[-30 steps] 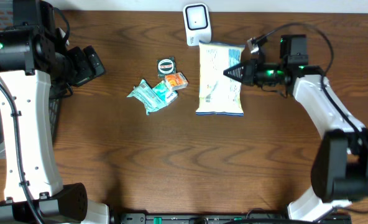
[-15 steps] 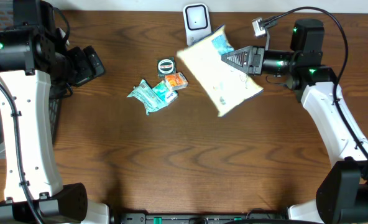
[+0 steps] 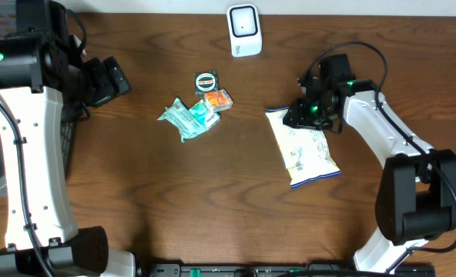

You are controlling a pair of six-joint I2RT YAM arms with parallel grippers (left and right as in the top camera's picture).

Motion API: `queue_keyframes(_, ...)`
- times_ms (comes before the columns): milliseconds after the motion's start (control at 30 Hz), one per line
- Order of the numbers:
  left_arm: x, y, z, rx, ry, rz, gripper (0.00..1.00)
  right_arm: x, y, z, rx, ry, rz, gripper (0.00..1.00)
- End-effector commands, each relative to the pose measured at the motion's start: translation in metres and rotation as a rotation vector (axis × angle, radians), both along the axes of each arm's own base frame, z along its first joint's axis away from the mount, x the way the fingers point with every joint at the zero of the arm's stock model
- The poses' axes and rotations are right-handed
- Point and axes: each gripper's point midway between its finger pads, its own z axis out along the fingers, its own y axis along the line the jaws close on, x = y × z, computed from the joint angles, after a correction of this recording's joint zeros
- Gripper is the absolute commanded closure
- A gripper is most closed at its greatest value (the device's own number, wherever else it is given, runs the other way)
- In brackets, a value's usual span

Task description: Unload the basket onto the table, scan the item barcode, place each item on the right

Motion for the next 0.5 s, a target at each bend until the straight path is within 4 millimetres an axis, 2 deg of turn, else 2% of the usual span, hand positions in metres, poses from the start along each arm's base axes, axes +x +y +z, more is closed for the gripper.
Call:
queue_keyframes(0, -0.002, 0.002, 0.005, 0.007, -0.013, 0.002, 0.02, 0.008, -0.032, 0.005, -0.135, -0.053, 0.013, 0.09)
queue_keyframes(133, -0.002, 0.002, 0.005, 0.007, -0.013, 0.002, 0.02, 0.014, -0.058, 0.026, -0.141, -0.034, -0.046, 0.03)
queue_keyframes(233, -0.002, 0.002, 0.005, 0.007, -0.013, 0.002, 0.02, 0.012, -0.068, 0.029, -0.141, -0.027, -0.029, 0.01)
queue_keyframes(400, -0.002, 0.002, 0.005, 0.007, -0.013, 0.002, 0.02, -0.008, -0.074, 0.008, -0.146, 0.04, -0.018, 0.01)
queue_keyframes(467, -0.002, 0.002, 0.005, 0.007, -0.013, 0.002, 0.02, -0.02, -0.062, -0.006, -0.093, 0.06, 0.027, 0.01)
